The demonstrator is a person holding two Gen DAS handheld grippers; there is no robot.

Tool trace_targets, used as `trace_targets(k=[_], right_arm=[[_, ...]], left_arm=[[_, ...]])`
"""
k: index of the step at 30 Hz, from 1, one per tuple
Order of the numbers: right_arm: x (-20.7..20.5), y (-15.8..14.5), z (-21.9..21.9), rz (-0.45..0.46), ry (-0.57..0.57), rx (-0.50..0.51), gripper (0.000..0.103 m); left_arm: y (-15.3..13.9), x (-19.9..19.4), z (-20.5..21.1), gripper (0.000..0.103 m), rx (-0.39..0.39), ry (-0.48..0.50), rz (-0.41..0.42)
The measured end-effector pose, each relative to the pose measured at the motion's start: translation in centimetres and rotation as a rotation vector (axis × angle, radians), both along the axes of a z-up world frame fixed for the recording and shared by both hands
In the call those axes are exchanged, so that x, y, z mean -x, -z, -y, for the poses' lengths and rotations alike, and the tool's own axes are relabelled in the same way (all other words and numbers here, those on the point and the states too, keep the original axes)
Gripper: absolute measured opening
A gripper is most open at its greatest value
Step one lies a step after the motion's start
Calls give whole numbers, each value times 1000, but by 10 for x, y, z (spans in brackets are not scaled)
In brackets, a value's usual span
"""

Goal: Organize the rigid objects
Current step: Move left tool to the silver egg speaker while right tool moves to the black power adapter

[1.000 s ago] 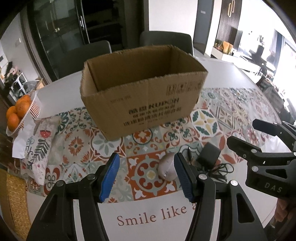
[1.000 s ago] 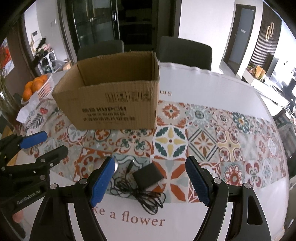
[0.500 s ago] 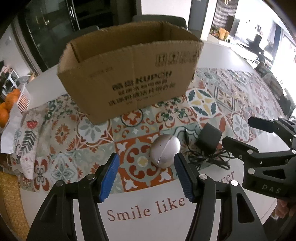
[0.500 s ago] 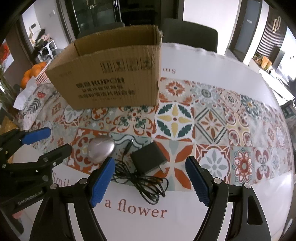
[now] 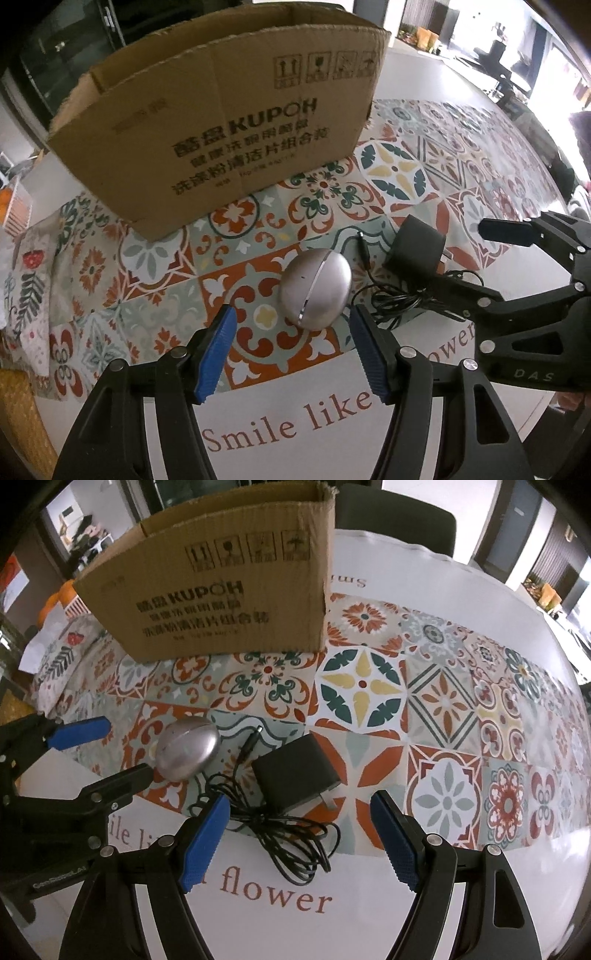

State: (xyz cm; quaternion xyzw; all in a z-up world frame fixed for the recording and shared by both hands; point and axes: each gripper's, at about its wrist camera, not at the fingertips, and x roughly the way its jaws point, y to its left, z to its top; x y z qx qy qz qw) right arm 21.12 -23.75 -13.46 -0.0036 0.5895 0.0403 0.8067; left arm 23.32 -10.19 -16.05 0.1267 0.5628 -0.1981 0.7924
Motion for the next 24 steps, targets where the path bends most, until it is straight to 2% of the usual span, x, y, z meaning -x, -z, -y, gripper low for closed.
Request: trace_targets(k=[15, 24], right_arm=[[-17, 22, 3, -75, -45, 5, 79], [-27, 33, 8, -100, -56, 13, 79]], left_arm=[[24, -16, 20, 63, -37, 127, -45], [38, -24, 27, 62, -7, 164, -101]])
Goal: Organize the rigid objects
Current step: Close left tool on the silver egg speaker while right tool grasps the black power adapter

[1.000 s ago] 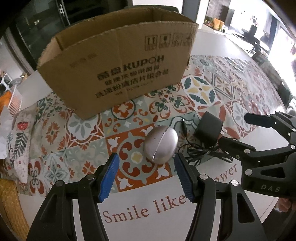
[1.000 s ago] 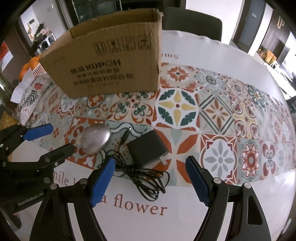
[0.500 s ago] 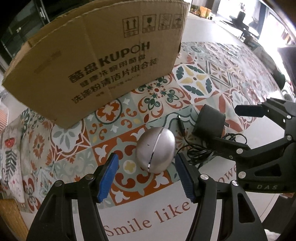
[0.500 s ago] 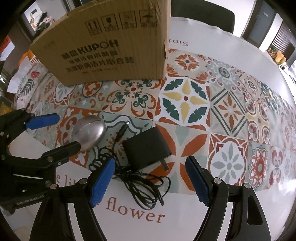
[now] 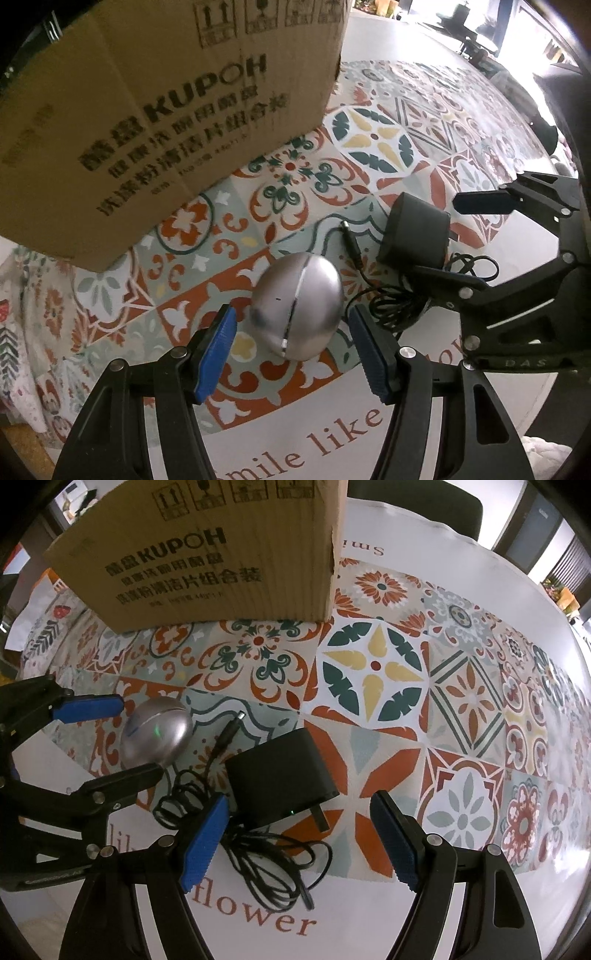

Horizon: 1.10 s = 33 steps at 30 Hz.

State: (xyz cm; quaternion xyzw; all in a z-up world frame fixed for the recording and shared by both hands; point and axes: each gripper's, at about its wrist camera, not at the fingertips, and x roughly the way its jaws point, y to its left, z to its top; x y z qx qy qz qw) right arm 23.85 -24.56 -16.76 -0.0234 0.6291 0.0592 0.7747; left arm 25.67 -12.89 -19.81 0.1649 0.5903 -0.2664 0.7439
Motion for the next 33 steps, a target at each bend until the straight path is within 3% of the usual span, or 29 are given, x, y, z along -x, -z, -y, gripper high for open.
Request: trace_targets(k=[12, 20, 26, 29, 33], right_arm=[[-11, 17, 5, 0, 15, -18, 78], [-10, 16, 0, 7, 24, -28, 76], [-11, 17, 1, -1, 30, -32, 69], [-10, 19, -1, 3, 31, -45, 63], [-9, 21, -3, 13, 34, -35, 63]], left_arm=[[13, -4, 0, 62, 30, -9, -32], [7, -7, -2, 62, 27, -14, -1], [18, -10, 1, 55, 44, -38, -40], [18, -9, 2, 54, 42, -42, -25], [17, -7, -1, 54, 43, -63, -16]])
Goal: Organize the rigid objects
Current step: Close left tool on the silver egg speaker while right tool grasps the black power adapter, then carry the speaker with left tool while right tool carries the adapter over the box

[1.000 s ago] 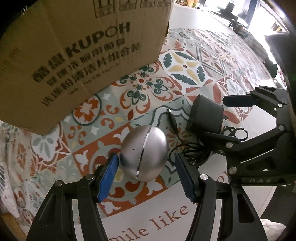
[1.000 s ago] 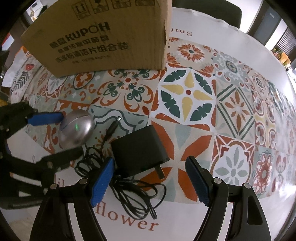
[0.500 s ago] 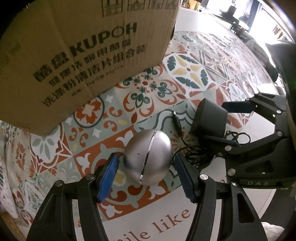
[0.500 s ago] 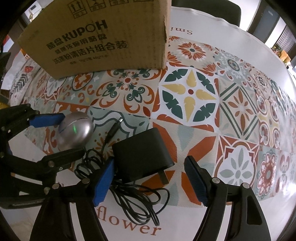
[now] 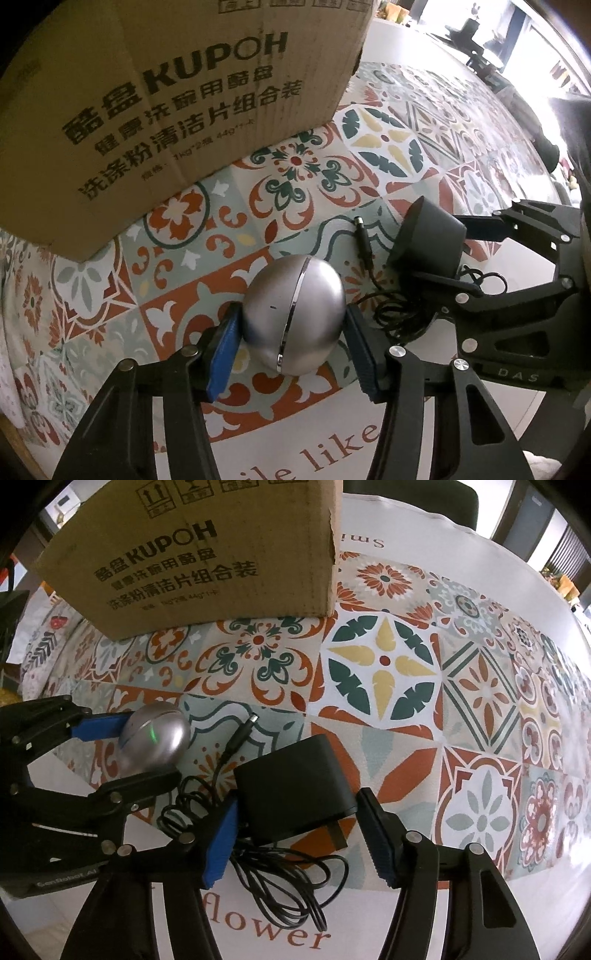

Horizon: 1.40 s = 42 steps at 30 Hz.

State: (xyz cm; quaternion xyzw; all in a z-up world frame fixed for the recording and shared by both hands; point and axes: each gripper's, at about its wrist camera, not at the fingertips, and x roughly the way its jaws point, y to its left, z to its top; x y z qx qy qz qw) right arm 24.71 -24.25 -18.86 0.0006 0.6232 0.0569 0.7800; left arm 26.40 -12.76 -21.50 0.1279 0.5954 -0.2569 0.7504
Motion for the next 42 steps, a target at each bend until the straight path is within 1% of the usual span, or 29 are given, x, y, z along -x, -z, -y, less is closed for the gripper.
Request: trace_targets(k=[5, 14, 17, 24, 28, 35, 42], right_arm=[[7, -5, -2, 24, 28, 4, 63], [26, -25, -5, 77, 61, -2, 63], [33, -36, -7, 97, 71, -8, 63], [43, -64, -15, 166, 75, -2, 62], [41, -75, -11, 204, 91, -9, 62], [39, -90, -19, 256, 104, -22, 62], [39, -116, -27, 331, 99, -22, 62]], left_arm=[[-7, 7, -15, 54, 7, -53, 22], [-28, 21, -33, 54, 30, -132, 77], [-39, 28, -43, 54, 41, -153, 101], [-63, 33, -49, 54, 59, -192, 165], [-77, 34, -55, 54, 68, -218, 202], [-98, 37, -64, 54, 81, -258, 265], [-121, 38, -72, 54, 112, -286, 314]])
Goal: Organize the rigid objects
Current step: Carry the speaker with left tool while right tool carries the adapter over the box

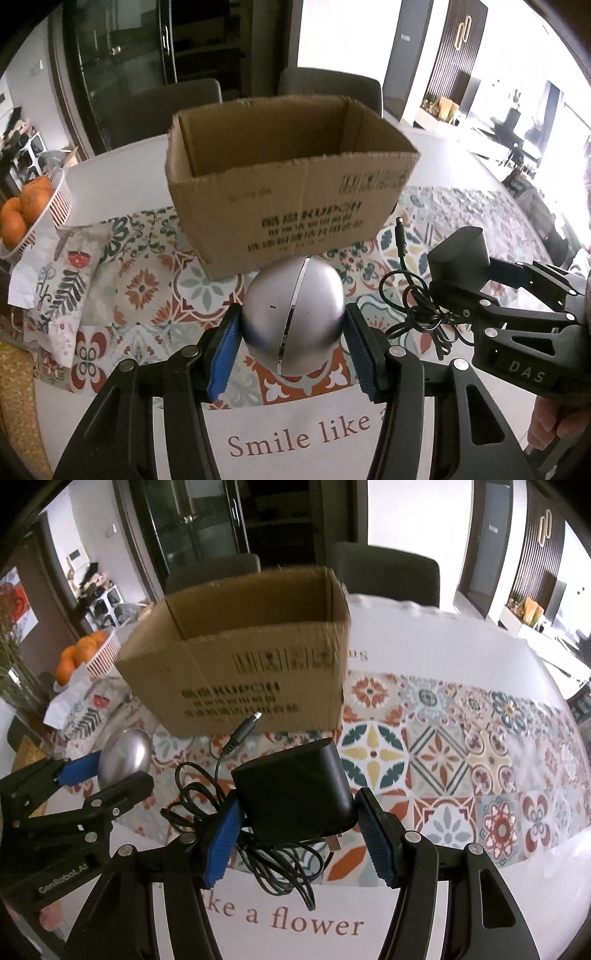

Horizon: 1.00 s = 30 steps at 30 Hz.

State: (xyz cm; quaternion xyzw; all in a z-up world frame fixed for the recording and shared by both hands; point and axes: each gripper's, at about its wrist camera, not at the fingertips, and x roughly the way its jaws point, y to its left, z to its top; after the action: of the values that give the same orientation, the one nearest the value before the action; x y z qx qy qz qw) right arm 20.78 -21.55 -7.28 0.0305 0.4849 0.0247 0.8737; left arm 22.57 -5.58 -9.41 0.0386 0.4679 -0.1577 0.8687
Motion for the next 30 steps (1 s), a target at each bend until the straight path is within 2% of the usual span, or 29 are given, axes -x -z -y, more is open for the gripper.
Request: trace_targets(k=[17, 30], right_arm=[[-13, -51, -6, 146, -2, -19, 62], [-31, -83, -5, 230, 7, -17, 62]], left_arm=[[-56, -9, -6, 54, 16, -22, 147], [-85, -27, -6, 54, 29, -30, 218]])
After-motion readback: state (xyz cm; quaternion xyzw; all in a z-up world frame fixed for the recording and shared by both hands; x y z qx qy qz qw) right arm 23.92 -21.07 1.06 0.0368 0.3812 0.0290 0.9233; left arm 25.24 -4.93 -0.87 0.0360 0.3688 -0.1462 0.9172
